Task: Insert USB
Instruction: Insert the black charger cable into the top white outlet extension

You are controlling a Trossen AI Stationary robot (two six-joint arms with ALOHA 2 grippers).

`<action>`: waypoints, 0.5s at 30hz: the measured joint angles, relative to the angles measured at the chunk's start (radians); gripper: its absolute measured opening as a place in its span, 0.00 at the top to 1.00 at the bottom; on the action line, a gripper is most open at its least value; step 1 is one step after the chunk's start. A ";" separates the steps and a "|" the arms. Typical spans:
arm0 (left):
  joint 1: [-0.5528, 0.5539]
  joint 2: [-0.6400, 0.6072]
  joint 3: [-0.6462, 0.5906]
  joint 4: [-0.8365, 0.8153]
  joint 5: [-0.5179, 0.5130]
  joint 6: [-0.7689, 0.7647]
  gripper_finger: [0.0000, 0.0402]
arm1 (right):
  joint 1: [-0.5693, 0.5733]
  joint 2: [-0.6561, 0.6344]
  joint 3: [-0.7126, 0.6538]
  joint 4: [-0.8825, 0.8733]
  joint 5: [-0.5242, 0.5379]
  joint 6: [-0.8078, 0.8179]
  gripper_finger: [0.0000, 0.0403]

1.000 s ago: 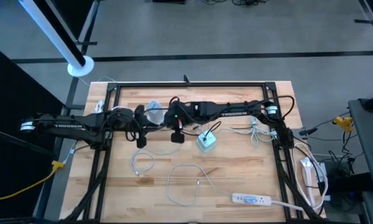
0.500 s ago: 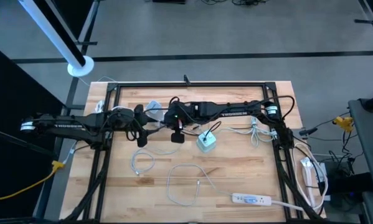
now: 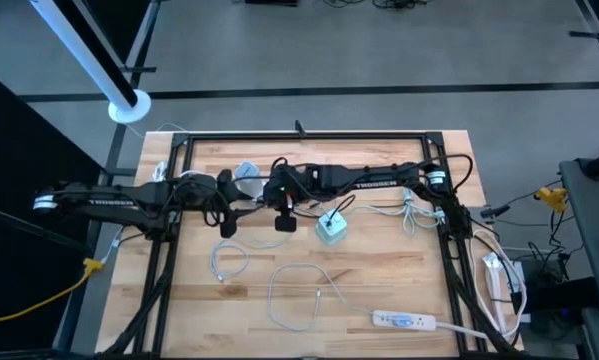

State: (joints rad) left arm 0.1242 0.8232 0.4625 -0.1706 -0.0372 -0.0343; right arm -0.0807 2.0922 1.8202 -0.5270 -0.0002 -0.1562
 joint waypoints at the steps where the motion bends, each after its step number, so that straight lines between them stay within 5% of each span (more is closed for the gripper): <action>1: 0.000 0.007 0.000 0.007 0.001 -0.005 0.65 | 0.000 0.000 0.000 0.000 0.000 -0.002 1.00; 8: 0.000 0.039 0.000 0.041 0.001 -0.001 0.93 | 0.009 0.000 0.000 -0.002 0.001 -0.012 1.00; 15: 0.000 0.034 0.000 0.044 0.002 -0.018 0.97 | 0.011 0.000 -0.001 -0.006 0.002 -0.020 1.00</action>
State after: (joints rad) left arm 0.1242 0.8576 0.4623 -0.1262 -0.0349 -0.0521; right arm -0.0697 2.0926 1.8196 -0.5335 0.0019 -0.1758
